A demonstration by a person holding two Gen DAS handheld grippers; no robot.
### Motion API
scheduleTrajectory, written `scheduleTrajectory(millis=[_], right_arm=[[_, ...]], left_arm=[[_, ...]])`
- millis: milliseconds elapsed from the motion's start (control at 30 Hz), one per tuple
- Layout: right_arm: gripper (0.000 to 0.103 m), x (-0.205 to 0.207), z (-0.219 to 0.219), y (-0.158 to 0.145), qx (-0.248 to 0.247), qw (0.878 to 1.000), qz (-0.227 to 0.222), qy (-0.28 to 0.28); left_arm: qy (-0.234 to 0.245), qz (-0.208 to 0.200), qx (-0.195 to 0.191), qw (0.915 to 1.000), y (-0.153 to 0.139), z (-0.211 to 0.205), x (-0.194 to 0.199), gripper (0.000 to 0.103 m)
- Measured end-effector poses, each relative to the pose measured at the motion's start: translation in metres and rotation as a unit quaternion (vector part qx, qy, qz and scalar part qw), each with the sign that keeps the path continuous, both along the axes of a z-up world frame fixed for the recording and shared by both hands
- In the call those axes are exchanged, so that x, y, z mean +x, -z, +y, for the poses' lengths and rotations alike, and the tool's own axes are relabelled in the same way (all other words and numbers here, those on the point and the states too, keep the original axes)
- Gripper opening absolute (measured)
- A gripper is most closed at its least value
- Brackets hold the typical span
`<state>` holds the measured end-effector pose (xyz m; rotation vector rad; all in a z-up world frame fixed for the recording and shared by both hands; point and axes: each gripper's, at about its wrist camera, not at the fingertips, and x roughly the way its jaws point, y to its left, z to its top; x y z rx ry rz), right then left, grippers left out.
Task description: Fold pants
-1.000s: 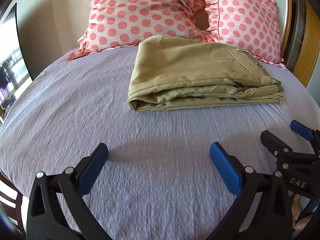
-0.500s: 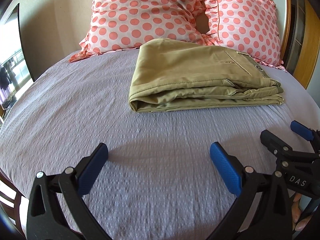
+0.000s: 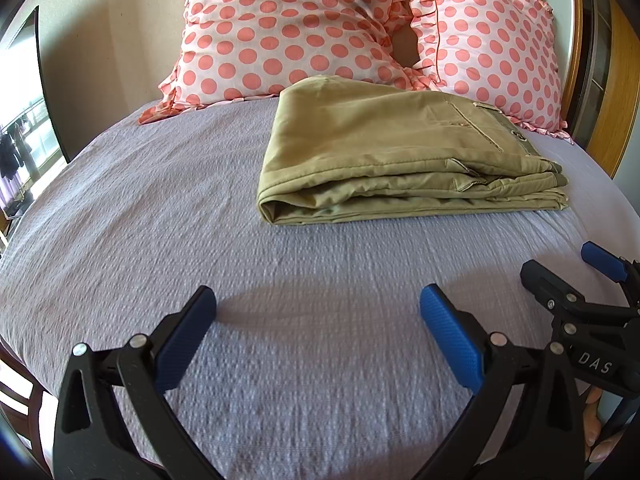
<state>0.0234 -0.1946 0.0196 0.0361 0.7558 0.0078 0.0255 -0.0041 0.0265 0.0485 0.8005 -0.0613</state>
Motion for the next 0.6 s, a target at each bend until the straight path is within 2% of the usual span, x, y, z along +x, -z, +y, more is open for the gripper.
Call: scheduleTrajectory(millis=[600], right_arm=[[0.102, -0.0002, -0.0001, -0.0002, 0.0, 1.0, 0.0, 0.0]], left_arm=[[0.0, -0.002, 0.0, 1.0, 0.0, -0.0001, -0.0003, 0.101]])
